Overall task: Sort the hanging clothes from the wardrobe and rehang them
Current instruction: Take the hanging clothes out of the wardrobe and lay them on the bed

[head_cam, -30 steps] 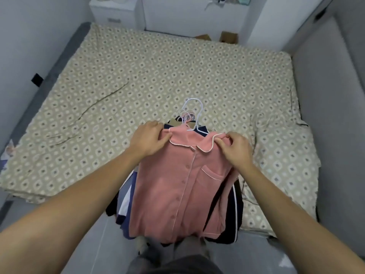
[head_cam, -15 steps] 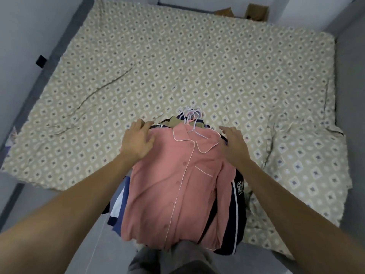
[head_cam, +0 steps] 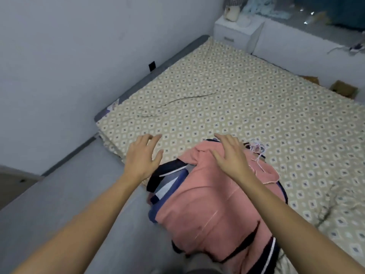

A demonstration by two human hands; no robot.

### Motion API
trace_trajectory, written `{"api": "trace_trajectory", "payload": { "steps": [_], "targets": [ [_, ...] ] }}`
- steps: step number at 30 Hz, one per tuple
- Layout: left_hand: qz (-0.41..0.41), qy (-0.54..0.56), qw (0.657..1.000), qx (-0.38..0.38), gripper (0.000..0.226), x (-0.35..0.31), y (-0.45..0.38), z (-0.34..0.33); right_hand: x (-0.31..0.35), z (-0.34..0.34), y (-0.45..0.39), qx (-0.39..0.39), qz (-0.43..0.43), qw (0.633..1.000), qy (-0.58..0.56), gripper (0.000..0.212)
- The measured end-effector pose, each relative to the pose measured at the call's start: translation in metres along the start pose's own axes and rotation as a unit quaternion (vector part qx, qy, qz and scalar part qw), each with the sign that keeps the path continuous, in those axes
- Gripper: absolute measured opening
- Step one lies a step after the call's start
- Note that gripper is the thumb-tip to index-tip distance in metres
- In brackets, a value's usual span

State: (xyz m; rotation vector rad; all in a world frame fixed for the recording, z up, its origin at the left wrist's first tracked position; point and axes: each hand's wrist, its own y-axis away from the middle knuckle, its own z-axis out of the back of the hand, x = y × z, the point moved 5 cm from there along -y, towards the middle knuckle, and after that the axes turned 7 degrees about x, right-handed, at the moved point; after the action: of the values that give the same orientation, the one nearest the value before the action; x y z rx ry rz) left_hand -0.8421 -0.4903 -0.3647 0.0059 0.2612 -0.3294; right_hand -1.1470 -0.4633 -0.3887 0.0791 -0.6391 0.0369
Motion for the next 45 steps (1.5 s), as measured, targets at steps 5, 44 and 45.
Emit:
{"api": "trace_trajectory", "payload": {
  "steps": [5,44,45],
  "targets": [
    [0.096,-0.016,0.991,-0.092,0.051,0.094,0.13,0.091,0.167,-0.067,-0.003,0.017,0.147,0.989,-0.004,0.047],
    [0.849,-0.167,0.389,-0.318,0.061,0.007,1.003,0.189,0.773,-0.421,0.647,0.497,0.774,0.389,-0.045,0.072],
    [0.85,-0.165,0.377,-0.328,0.061,0.004,1.022,0.188,0.78,-0.426,0.668,0.495,0.782,0.377,-0.041,0.072]
  ]
}}
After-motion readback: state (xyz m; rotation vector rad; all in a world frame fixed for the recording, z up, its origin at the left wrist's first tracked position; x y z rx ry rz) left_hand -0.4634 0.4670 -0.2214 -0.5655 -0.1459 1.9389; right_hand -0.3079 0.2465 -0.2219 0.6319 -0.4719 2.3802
